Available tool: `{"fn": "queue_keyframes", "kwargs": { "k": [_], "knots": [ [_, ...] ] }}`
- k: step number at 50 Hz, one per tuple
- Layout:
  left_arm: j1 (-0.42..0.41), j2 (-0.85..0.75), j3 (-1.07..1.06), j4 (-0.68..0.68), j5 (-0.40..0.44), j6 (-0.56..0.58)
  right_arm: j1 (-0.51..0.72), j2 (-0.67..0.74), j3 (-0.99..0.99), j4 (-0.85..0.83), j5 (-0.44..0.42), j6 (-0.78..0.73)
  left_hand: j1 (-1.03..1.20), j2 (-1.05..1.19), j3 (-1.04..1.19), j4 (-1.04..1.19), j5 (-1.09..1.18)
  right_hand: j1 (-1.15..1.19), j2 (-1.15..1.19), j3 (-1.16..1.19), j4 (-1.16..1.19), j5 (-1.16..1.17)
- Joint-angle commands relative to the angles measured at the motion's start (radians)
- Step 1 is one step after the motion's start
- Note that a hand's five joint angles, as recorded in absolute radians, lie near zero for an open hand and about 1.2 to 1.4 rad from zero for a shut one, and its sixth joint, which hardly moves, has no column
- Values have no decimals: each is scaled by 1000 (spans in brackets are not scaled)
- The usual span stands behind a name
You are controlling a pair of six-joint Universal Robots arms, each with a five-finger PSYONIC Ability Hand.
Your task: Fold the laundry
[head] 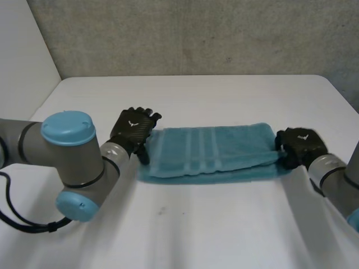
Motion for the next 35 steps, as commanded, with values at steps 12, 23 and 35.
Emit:
{"fn": "queue_keyframes", "kwargs": {
  "k": [12,23,35],
  "knots": [
    [70,319,-253,0,-21,-12,453,68,-425,133,71,-247,-23,-32,-43,-32,-48,470,230,215,205,256],
    [119,350,-241,9,-18,-73,707,292,-440,138,48,-282,-23,-32,-43,-32,-48,470,230,215,205,256],
    [15,205,12,-19,-12,-191,537,-43,-390,101,183,-57,-23,-31,-42,-31,-47,-752,-991,-1007,-1017,-965]
  ]
}}
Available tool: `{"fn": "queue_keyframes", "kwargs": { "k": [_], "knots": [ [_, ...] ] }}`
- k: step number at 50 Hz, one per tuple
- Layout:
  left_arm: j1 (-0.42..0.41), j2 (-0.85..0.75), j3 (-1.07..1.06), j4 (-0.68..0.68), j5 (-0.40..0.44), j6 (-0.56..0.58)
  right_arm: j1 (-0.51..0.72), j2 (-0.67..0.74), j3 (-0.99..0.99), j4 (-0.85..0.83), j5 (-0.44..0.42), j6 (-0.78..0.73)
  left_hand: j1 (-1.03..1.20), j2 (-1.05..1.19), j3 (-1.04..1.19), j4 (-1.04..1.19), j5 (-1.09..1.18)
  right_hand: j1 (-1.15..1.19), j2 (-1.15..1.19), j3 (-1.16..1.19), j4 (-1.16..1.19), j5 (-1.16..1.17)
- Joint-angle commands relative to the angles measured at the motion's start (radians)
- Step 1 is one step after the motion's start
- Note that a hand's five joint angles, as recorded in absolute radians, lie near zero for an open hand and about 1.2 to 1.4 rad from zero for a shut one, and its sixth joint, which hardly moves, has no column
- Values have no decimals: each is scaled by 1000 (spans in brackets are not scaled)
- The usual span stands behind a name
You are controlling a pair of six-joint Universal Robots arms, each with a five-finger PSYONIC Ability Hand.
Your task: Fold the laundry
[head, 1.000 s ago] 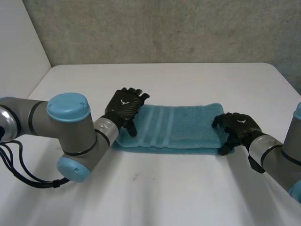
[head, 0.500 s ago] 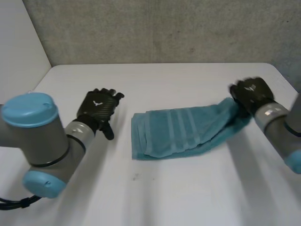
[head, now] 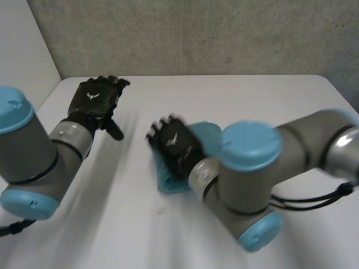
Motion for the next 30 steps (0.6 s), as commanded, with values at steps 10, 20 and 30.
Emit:
{"fn": "queue_keyframes", "kwargs": {
  "k": [10,20,30],
  "knots": [
    [-230,-265,337,-153,-4,-208,-285,-205,32,97,-38,478,-11,-19,-30,-19,-35,-35,-53,-48,-61,-69],
    [-241,-375,326,-233,-75,-213,-326,69,-123,297,-81,488,-14,-22,-33,-22,-38,-35,-53,-48,-61,-69],
    [-201,-426,308,-244,-76,-201,-358,143,-208,377,-81,472,-20,-28,-39,-28,-44,-35,-53,-48,-61,-69]
  ]
}}
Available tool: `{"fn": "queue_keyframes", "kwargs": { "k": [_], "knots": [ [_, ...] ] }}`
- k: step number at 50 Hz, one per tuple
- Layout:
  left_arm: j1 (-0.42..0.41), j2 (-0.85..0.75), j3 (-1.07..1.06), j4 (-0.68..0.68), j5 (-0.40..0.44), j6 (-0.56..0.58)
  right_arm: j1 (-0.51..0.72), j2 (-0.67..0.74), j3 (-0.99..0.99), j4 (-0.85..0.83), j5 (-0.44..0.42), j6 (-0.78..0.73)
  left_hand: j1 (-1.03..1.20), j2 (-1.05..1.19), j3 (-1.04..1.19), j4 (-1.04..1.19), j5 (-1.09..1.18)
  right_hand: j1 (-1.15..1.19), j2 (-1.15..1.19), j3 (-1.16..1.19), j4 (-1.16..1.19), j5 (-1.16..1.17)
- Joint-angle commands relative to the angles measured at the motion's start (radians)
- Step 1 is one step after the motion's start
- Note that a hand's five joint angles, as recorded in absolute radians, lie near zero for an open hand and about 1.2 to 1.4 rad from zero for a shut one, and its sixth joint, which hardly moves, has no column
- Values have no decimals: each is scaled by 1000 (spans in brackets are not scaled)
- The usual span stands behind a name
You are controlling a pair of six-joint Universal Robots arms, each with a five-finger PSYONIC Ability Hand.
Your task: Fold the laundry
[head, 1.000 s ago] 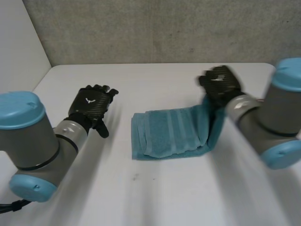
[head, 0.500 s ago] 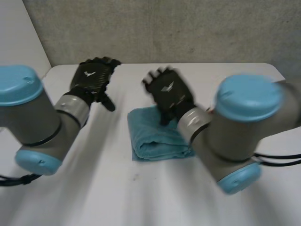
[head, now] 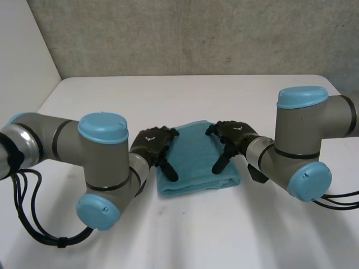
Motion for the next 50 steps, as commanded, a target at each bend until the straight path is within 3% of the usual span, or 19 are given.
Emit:
{"fn": "queue_keyframes", "kwargs": {
  "k": [1,7,11,16,25,32,50],
  "knots": [
    [30,-14,-11,-4,2,8,-31,41,-73,75,-1,-14,-17,-25,-36,-25,-41,-35,-49,-41,-59,-64],
    [30,78,-18,-17,6,8,-37,-3,-111,87,-1,4,-23,-32,-43,-32,-48,-35,-49,-41,-59,-64],
    [42,155,-8,-32,6,8,-54,-170,-110,81,18,16,-23,-32,-43,-32,-48,-35,-49,-41,-59,-64],
    [123,314,17,-104,7,6,-112,-317,-95,77,63,70,-23,-32,-43,-32,-48,-35,-49,-41,-59,-64],
    [243,527,95,-381,91,8,-214,-555,-10,86,158,38,-23,-32,-43,-32,-48,-35,-49,-41,-59,-64],
    [314,619,29,-410,171,5,-228,-571,53,89,164,-6,-23,-32,-43,-32,-48,-35,-49,-41,-59,-64],
    [315,633,-12,-353,173,0,-226,-572,89,78,152,-25,-23,-32,-43,-32,-48,-35,-49,-41,-59,-64]
  ]
}}
